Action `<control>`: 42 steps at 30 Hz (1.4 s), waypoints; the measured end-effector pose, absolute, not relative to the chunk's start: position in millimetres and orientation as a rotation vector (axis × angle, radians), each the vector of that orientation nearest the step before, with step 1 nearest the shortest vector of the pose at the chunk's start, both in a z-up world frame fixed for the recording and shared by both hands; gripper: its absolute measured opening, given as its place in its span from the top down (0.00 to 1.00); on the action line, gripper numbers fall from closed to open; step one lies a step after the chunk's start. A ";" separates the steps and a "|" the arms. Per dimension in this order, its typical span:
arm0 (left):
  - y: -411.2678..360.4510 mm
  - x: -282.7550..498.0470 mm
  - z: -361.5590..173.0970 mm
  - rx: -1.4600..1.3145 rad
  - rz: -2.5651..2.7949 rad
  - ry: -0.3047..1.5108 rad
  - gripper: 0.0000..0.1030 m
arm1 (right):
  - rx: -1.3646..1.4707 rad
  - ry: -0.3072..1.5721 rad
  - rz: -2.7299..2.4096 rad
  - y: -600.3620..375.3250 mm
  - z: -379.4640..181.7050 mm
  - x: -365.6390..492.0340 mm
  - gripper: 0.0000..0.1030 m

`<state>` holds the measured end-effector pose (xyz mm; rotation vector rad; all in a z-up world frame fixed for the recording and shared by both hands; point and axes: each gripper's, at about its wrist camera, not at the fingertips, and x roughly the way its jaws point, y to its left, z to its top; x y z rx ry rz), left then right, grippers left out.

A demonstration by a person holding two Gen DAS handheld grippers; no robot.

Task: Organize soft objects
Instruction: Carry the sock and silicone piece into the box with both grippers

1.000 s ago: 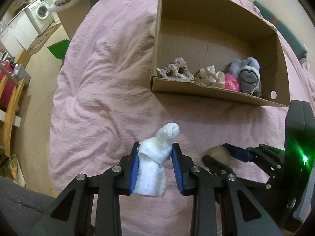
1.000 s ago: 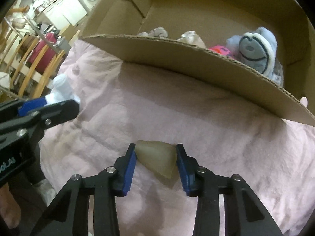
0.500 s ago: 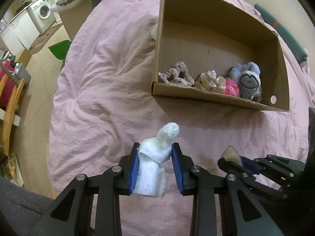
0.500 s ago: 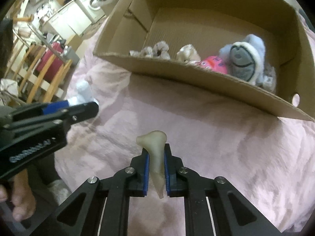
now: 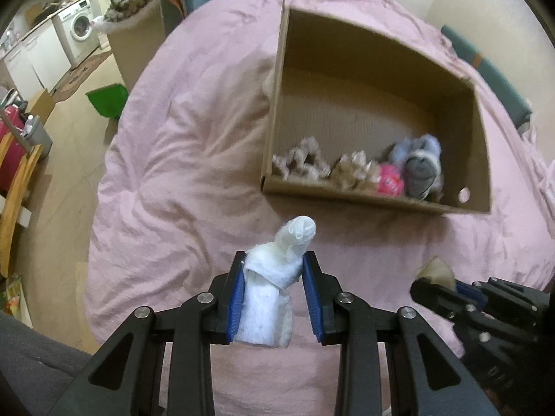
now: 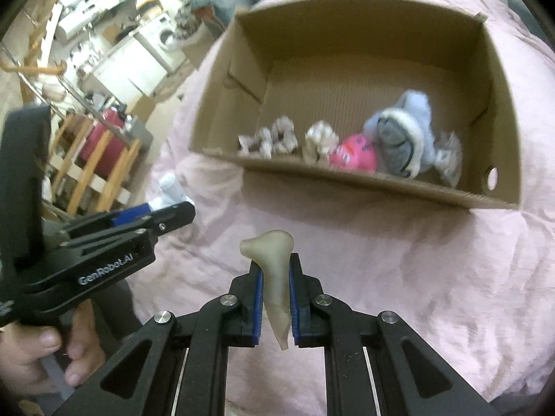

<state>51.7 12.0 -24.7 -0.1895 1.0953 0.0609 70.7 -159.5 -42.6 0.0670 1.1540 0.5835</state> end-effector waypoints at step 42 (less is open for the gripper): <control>-18.1 142.8 -16.9 -0.084 -0.080 0.923 0.72 | 0.186 1.066 0.425 -218.9 -34.6 150.9 0.86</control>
